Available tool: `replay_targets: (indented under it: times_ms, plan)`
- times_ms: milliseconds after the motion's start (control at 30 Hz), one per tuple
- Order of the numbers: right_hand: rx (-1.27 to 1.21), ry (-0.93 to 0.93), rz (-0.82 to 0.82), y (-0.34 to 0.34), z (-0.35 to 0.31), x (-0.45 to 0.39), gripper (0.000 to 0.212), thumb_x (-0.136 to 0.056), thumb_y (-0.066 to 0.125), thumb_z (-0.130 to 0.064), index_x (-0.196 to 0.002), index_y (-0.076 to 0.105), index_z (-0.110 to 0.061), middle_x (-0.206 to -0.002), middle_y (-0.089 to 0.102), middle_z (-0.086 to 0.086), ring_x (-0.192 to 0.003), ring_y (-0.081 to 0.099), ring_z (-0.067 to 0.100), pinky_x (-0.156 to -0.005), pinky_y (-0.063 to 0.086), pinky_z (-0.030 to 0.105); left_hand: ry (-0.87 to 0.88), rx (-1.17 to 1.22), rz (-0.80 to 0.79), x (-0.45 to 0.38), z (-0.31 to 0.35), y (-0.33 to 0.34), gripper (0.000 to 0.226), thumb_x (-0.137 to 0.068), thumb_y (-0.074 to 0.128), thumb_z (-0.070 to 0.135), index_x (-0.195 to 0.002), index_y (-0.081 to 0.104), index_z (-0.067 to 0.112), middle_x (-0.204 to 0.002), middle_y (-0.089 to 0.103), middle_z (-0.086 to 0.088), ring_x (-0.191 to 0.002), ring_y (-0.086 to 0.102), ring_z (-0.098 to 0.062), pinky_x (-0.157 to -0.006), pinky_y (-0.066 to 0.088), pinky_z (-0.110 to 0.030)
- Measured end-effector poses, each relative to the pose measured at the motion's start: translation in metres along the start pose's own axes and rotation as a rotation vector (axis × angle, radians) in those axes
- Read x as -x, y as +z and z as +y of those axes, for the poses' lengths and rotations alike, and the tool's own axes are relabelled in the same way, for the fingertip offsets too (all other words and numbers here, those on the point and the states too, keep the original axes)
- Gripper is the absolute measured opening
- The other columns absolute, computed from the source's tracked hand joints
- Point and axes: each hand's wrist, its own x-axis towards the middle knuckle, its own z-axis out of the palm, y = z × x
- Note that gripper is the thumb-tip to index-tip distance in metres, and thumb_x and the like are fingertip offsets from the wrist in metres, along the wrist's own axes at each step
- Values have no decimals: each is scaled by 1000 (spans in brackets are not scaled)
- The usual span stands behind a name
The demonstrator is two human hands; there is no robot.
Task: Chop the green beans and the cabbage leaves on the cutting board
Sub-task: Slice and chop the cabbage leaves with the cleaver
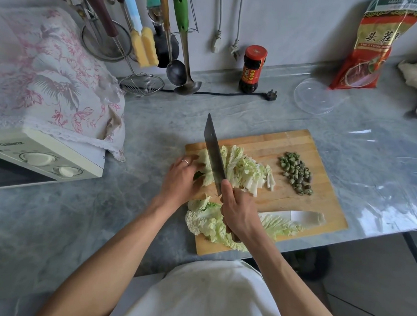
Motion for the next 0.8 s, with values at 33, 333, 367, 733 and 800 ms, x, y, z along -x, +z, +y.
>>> replay_targets:
  times_ms: [33, 333, 367, 733, 800]
  plan:
    - [-2, -3, 1, 2, -1, 0, 61, -105, 29, -50, -71, 49, -4, -53, 44, 6, -48, 42, 21, -49, 42, 40, 20, -23, -30, -1, -1, 2, 28, -89, 70, 24, -117, 72, 20, -137, 58, -6, -130, 48, -30, -107, 40, -48]
    - [74, 46, 87, 16, 0, -3, 47, -106, 29, -42, -67, 43, -20, -59, 42, -1, -53, 40, 17, -53, 33, 26, 4, -58, -58, -1, 1, 8, 29, -91, 65, 27, -119, 69, 20, -139, 57, -7, -128, 50, -32, -98, 47, -47]
    - [28, 27, 73, 18, -3, -1, 46, -108, 26, -38, -73, 48, -17, -60, 37, -3, -48, 32, 12, -45, 29, 25, 5, -49, -56, 0, 2, 8, 29, -90, 66, 26, -117, 70, 19, -137, 58, -8, -127, 51, -33, -96, 49, -48]
    - [217, -6, 25, 32, 4, -11, 46, -106, 31, -42, -86, 54, -8, -70, 52, 3, -62, 47, 22, -55, 34, 31, 28, 3, -9, 4, 4, 8, 43, -85, 49, 38, -113, 71, 13, -130, 62, -9, -122, 52, -36, -80, 56, -45]
    - [160, -77, 61, 30, 10, -4, 47, -106, 30, -40, -73, 46, -11, -57, 44, -1, -49, 39, 15, -53, 28, 34, 6, -1, -50, 3, 1, 9, 36, -86, 62, 30, -117, 69, 14, -136, 58, -8, -127, 47, -34, -86, 55, -49]
